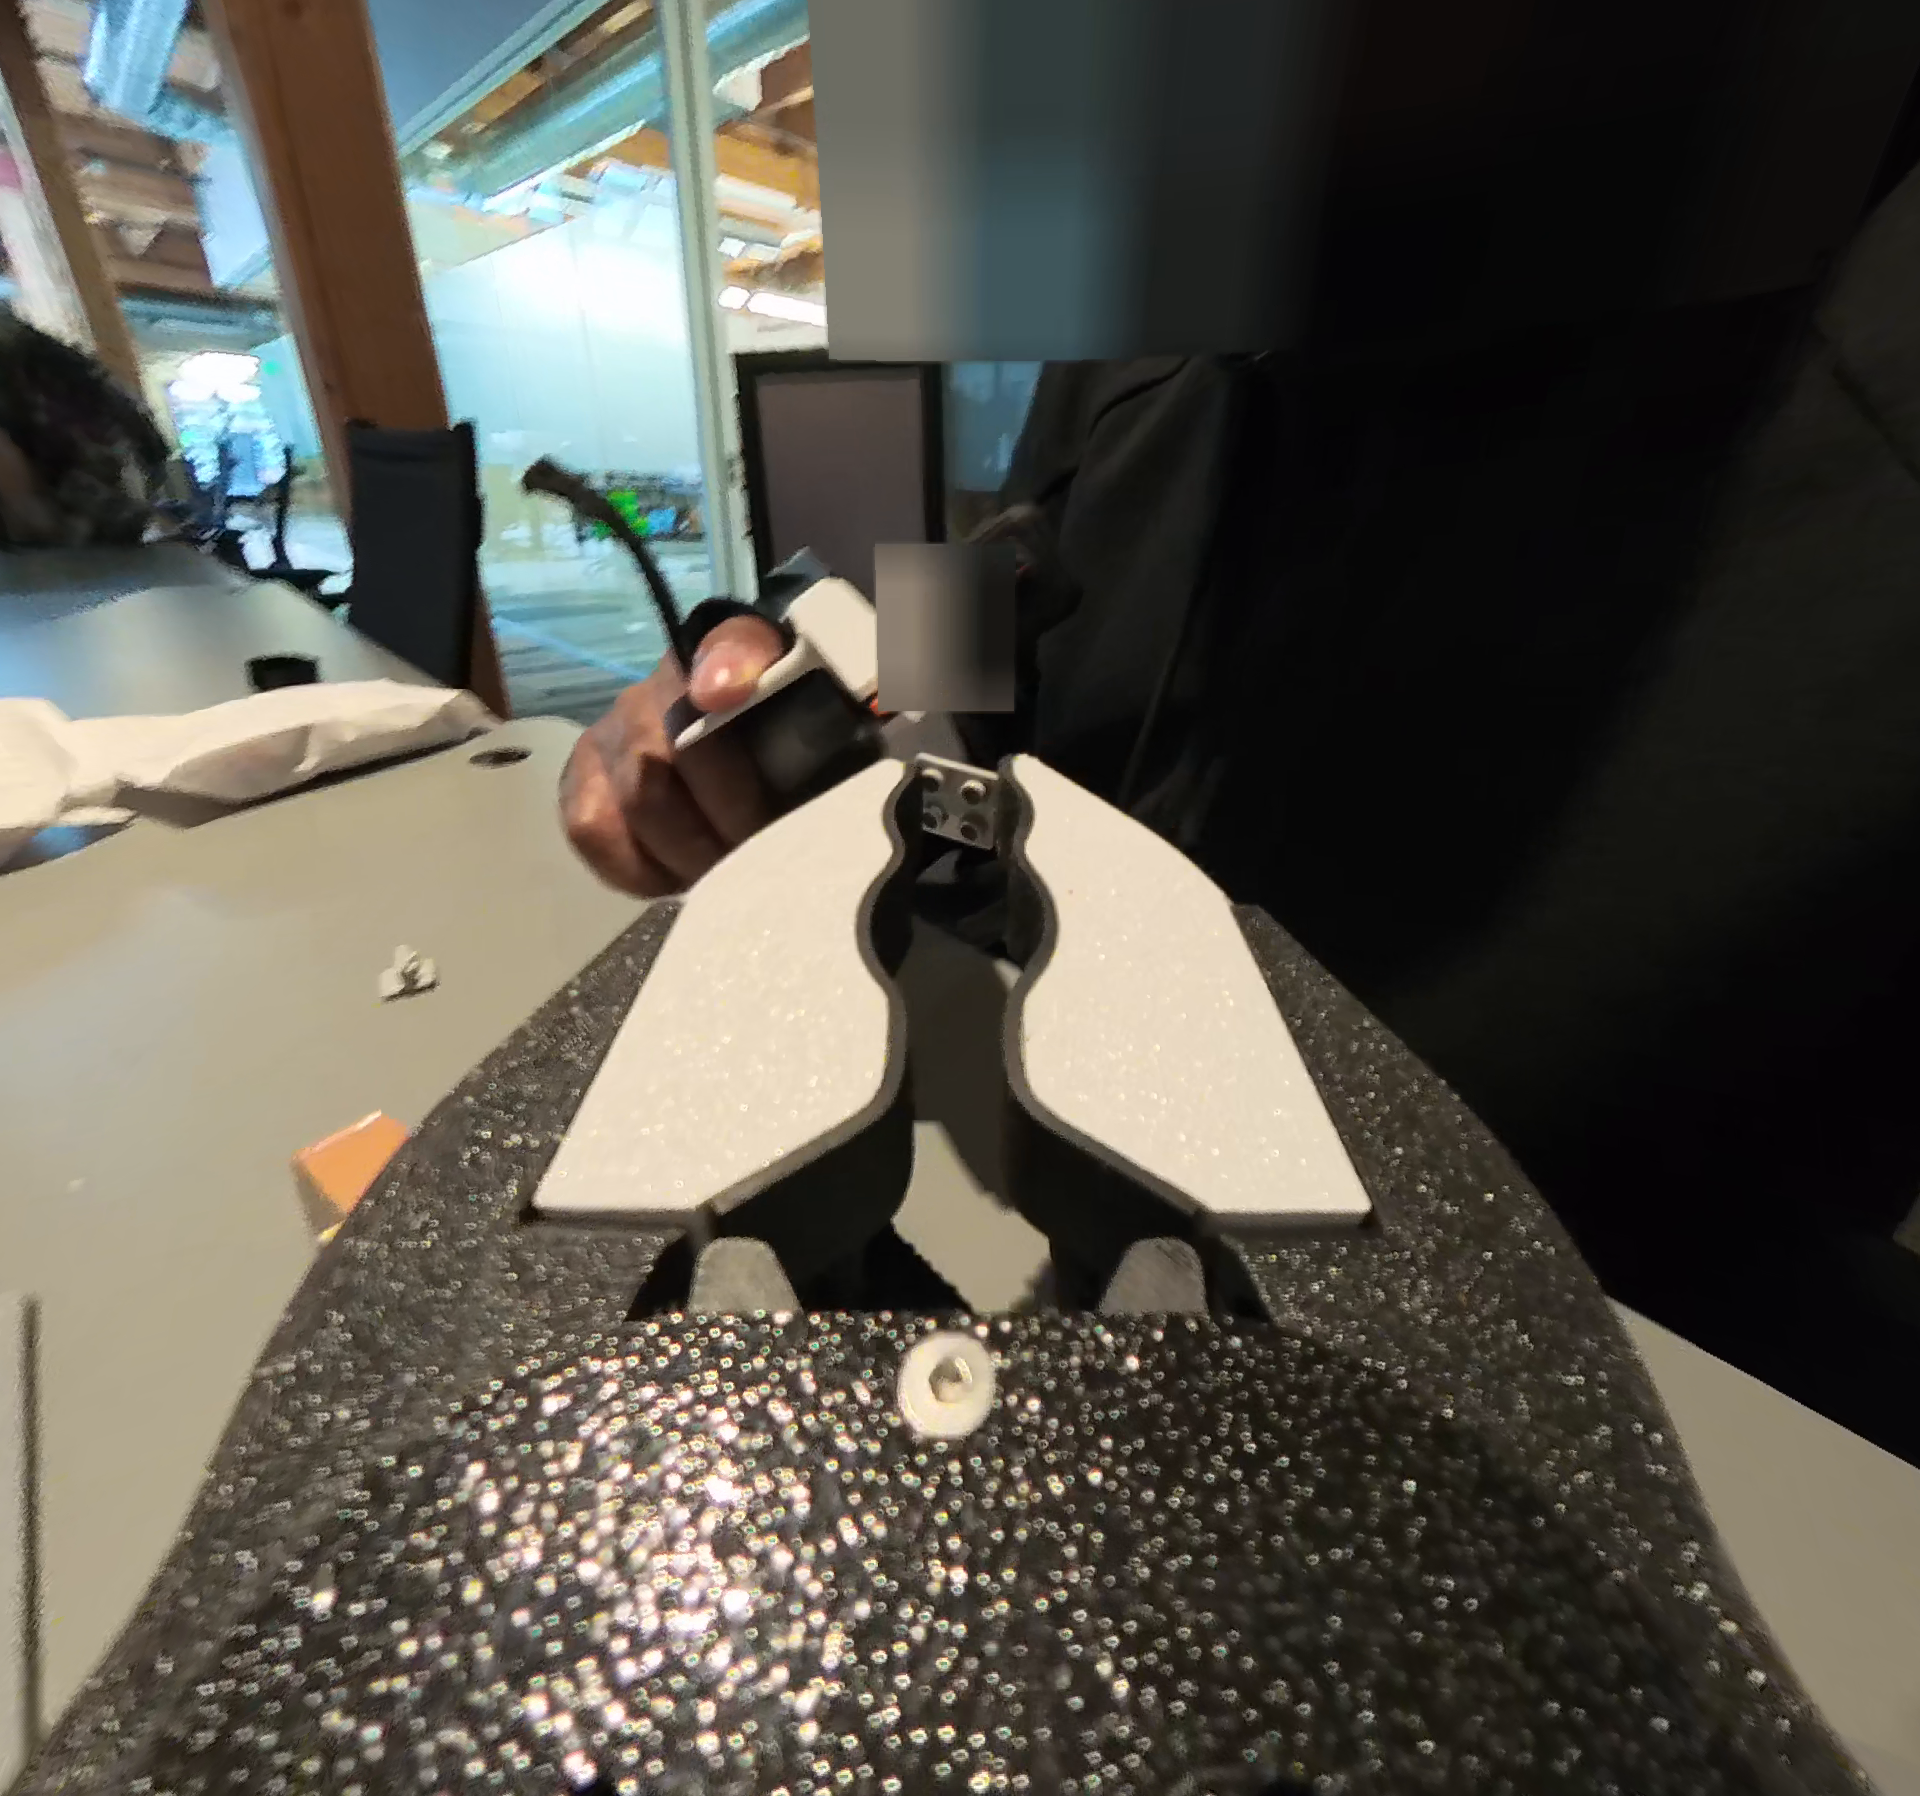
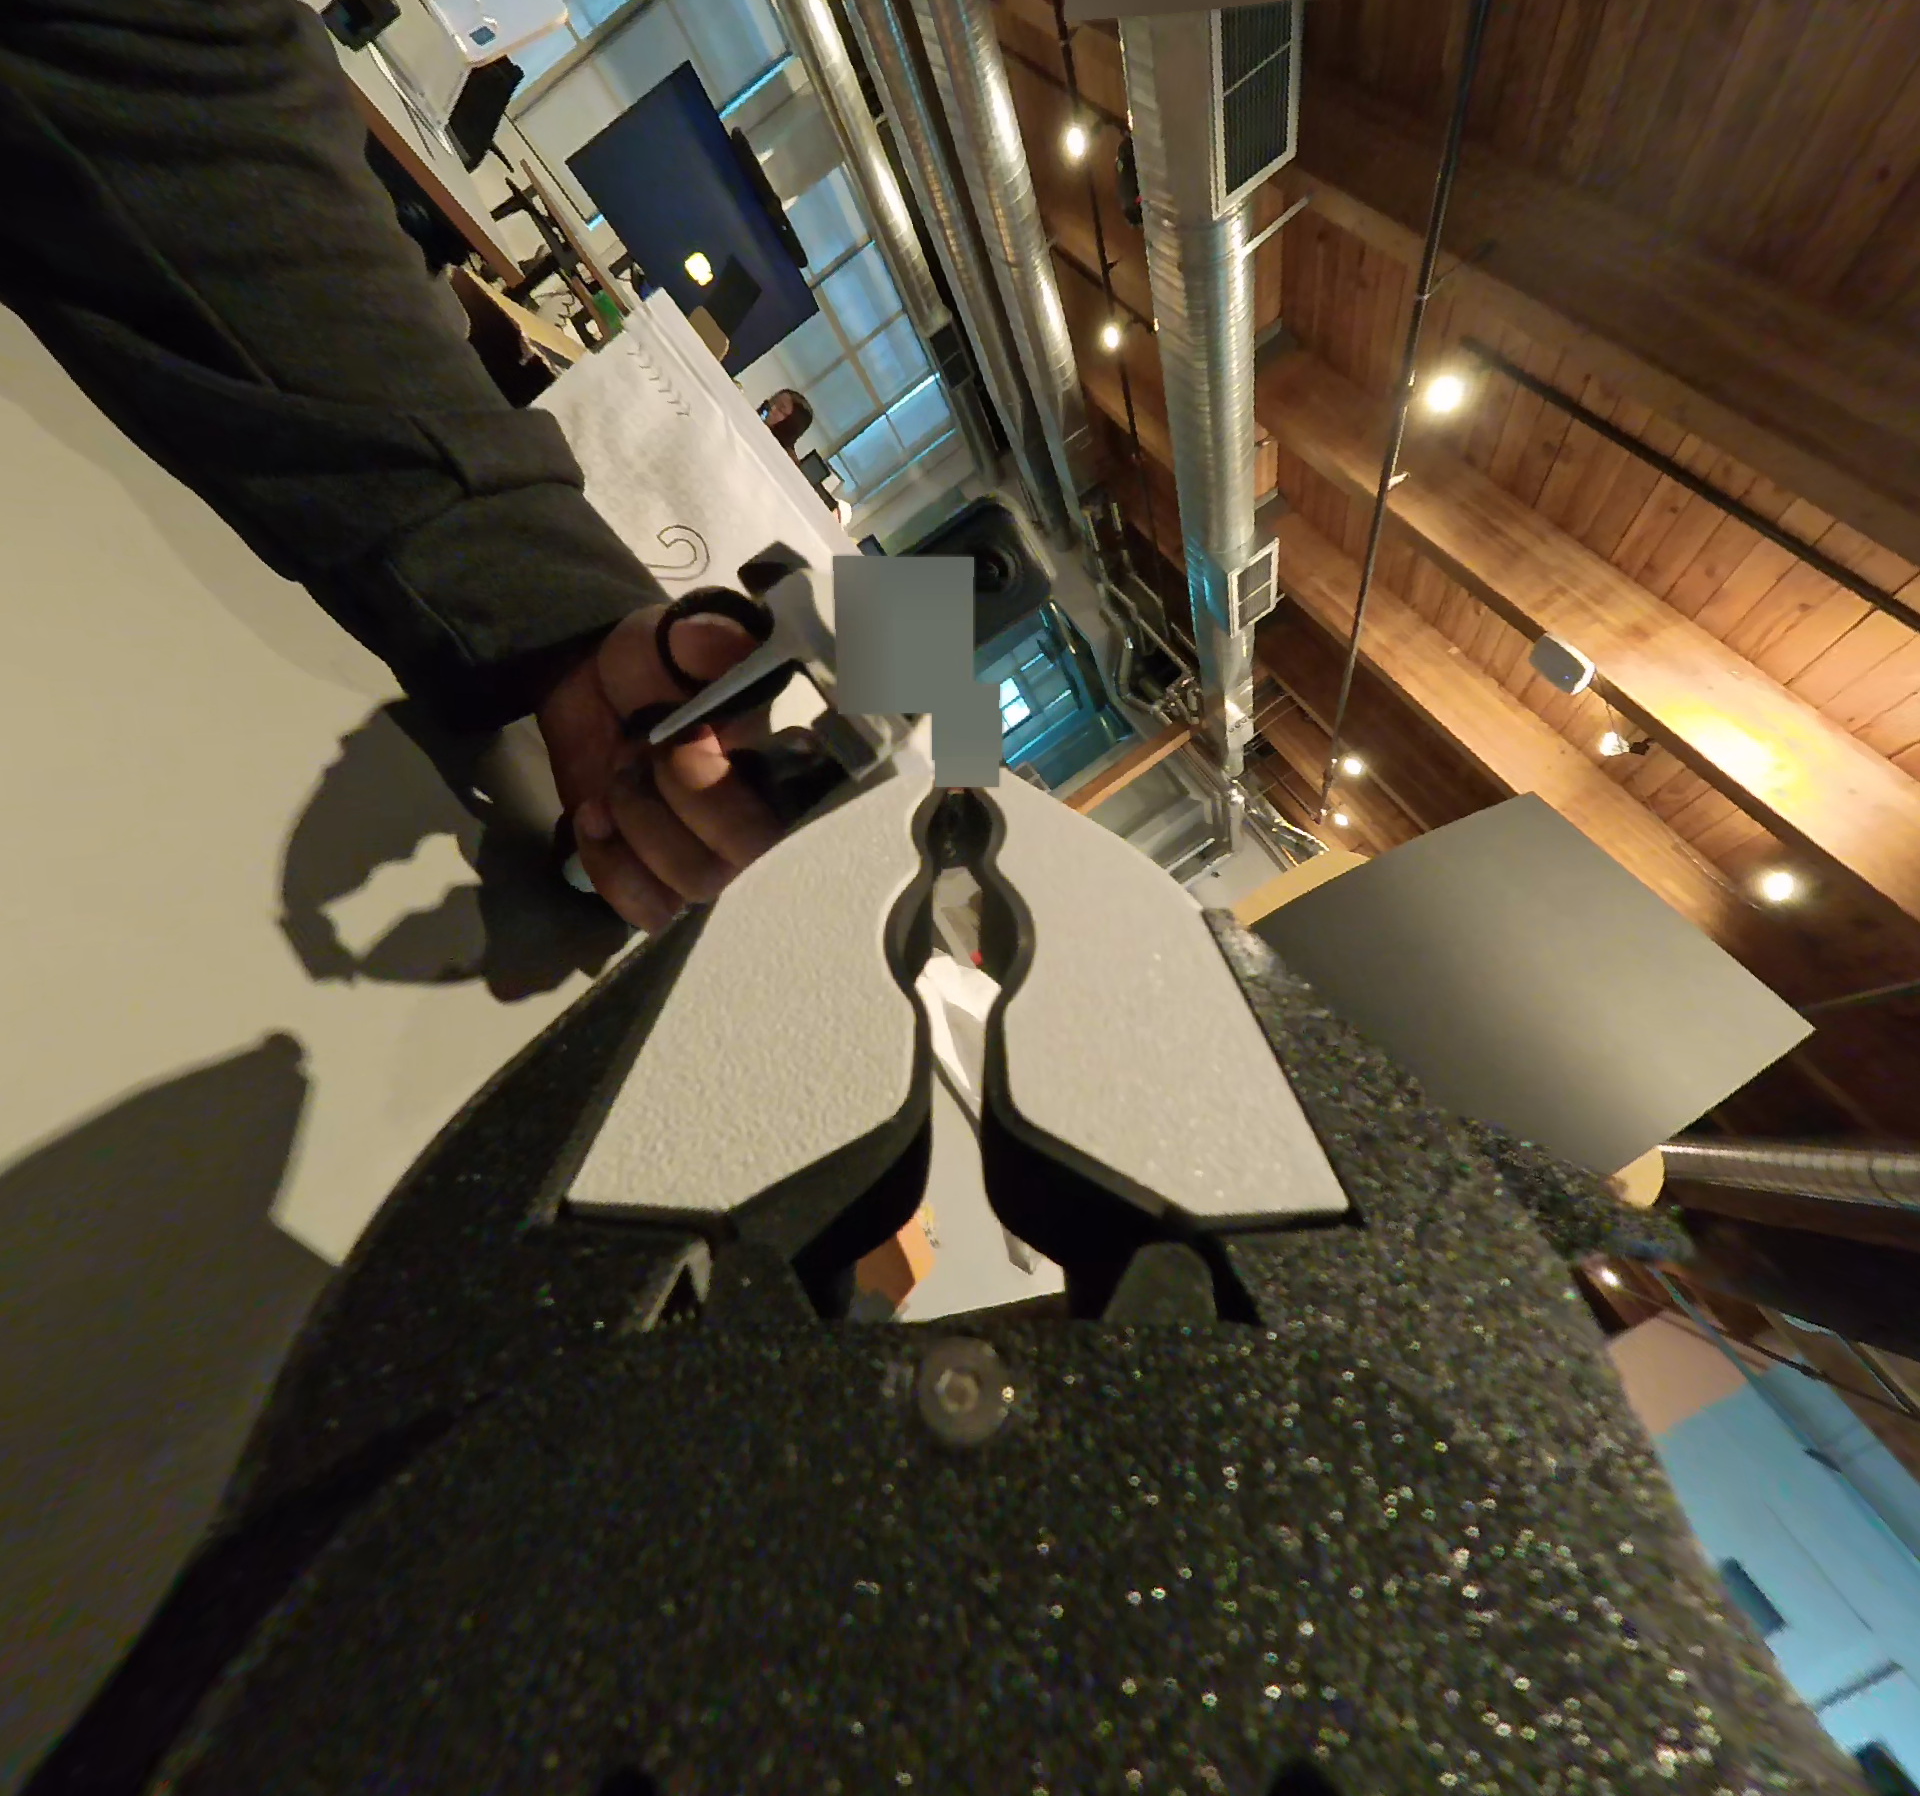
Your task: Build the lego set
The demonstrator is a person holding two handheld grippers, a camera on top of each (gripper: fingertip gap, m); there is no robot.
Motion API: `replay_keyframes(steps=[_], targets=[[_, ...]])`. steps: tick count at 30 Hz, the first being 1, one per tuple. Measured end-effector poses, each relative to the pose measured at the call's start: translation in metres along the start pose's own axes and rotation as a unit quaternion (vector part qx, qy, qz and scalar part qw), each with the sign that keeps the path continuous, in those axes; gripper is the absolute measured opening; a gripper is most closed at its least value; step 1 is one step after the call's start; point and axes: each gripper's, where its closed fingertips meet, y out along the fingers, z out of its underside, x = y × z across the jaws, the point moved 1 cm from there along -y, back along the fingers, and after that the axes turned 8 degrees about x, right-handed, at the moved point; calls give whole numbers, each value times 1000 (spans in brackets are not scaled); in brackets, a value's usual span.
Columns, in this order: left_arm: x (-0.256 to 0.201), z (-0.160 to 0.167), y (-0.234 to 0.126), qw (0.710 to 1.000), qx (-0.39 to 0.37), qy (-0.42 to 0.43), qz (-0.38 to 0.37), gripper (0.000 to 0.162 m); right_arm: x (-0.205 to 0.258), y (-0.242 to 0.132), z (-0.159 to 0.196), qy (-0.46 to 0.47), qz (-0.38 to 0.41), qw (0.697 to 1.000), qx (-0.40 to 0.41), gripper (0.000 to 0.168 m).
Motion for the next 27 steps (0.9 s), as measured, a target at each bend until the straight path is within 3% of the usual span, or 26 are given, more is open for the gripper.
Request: replay_keyframes(steps=[7,27], targets=[[7,6,4,999,25,-5,-31,13,1,7,-1,-5,15,1000,16,3],[16,14,0,994,55,-48,-78,13,15,15,12,-139,33,987,78,2]])
